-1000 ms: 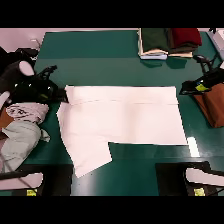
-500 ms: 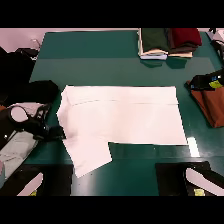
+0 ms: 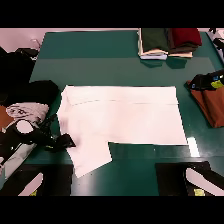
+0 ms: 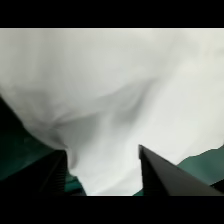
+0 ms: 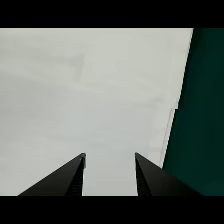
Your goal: Fold the shirts.
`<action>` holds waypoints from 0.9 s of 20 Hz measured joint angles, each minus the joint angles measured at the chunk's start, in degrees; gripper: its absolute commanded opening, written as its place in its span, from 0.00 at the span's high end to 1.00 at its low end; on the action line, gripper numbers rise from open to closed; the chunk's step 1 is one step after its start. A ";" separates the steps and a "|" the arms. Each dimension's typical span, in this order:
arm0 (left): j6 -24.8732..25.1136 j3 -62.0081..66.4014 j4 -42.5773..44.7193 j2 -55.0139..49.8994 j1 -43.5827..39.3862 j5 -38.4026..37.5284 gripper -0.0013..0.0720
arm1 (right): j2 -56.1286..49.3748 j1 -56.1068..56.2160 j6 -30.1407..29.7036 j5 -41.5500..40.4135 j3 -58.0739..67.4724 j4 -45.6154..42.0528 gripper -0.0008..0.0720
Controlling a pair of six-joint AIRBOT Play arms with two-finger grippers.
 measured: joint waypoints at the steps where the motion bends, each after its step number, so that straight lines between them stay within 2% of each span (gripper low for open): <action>1: 0.92 -0.46 -0.72 -0.07 -0.07 0.90 0.86 | 0.02 0.00 0.00 0.17 0.00 0.02 0.48; 2: 1.81 -0.63 -2.16 0.00 0.07 1.14 0.95 | 0.02 0.00 0.00 0.48 0.00 0.02 0.48; 7: 5.75 2.10 -4.94 0.02 -0.02 -0.90 0.95 | 1.05 -3.30 0.00 3.10 -2.91 -0.04 0.48; 8: 6.19 3.54 -4.72 0.02 -0.02 -1.44 0.95 | 1.99 -5.16 0.00 3.56 -5.33 -0.35 0.41; 9: 6.56 5.03 -4.63 0.02 0.00 -1.90 0.95 | 3.10 -7.45 0.00 4.11 -8.41 -1.05 0.25; 10: 6.86 6.29 -4.48 0.02 0.00 -2.32 0.95 | 4.28 -9.92 0.00 4.20 -11.76 -1.73 0.18; 15: 8.09 9.92 -3.69 0.02 -0.02 -2.71 0.95 | 6.93 -24.06 0.00 4.00 -31.30 -4.11 0.24; 18: 8.33 10.47 -3.30 0.02 -0.02 -2.27 0.95 | 5.09 -27.67 -0.26 1.95 -39.36 -3.76 0.24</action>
